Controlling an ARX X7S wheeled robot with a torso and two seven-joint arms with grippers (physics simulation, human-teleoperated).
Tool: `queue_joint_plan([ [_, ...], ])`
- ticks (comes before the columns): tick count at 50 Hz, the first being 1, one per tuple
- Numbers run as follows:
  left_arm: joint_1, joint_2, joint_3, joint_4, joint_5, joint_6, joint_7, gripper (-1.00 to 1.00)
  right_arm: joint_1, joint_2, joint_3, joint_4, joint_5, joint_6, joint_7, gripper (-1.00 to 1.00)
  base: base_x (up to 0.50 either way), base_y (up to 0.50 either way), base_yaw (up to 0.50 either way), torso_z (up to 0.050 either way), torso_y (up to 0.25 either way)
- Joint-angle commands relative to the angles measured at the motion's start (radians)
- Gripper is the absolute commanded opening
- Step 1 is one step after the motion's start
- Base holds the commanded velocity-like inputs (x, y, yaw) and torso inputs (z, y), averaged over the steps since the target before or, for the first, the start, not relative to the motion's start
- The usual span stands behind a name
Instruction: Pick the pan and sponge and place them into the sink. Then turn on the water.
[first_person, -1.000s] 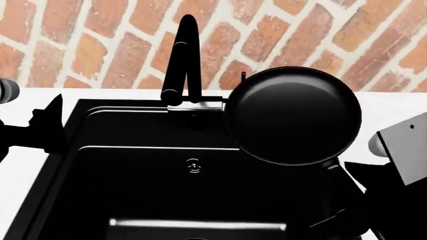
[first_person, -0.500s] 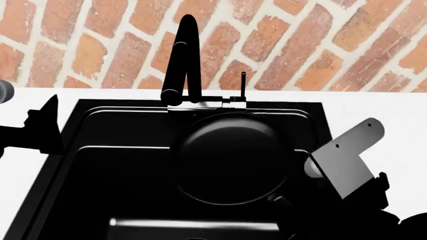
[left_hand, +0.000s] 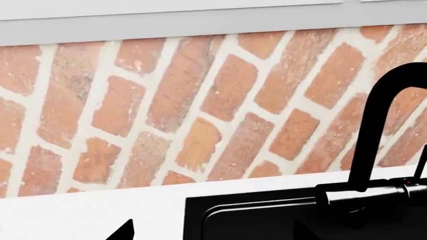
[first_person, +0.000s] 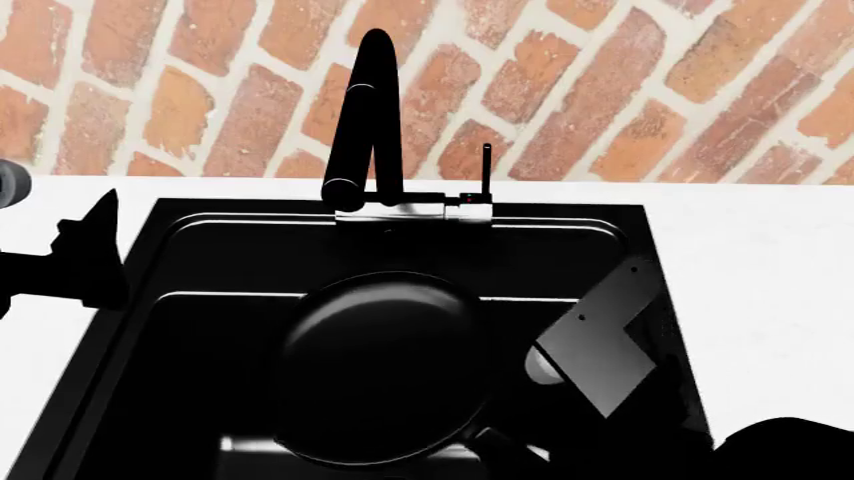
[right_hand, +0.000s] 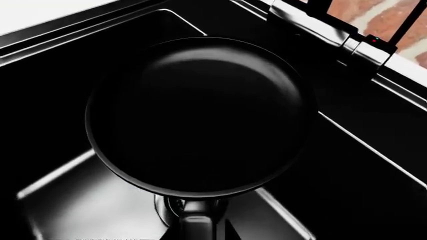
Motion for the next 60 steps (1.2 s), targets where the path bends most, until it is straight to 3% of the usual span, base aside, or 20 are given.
queue_joint_plan([
  [1, -0.001, 0.002, 0.003, 0.0, -0.002, 0.002, -0.006, 1.0, 0.025, -0.02, -0.008, -0.004, -0.044, -0.043, -0.042, -1.0, 0.0, 0.0, 0.0, 0.0, 0.0],
  [37, 0.008, -0.023, -0.005, -0.006, -0.014, 0.013, 0.002, 1.0, 0.008, -0.124, -0.184, 0.12, -0.22, -0.154, -0.19, -1.0, 0.0, 0.0, 0.0, 0.0, 0.001],
  [60, 0.015, -0.022, 0.003, -0.009, -0.016, 0.018, -0.005, 1.0, -0.031, -0.26, -0.232, 0.355, -0.311, -0.291, -0.231, -1.0, 0.0, 0.0, 0.0, 0.0, 0.001],
])
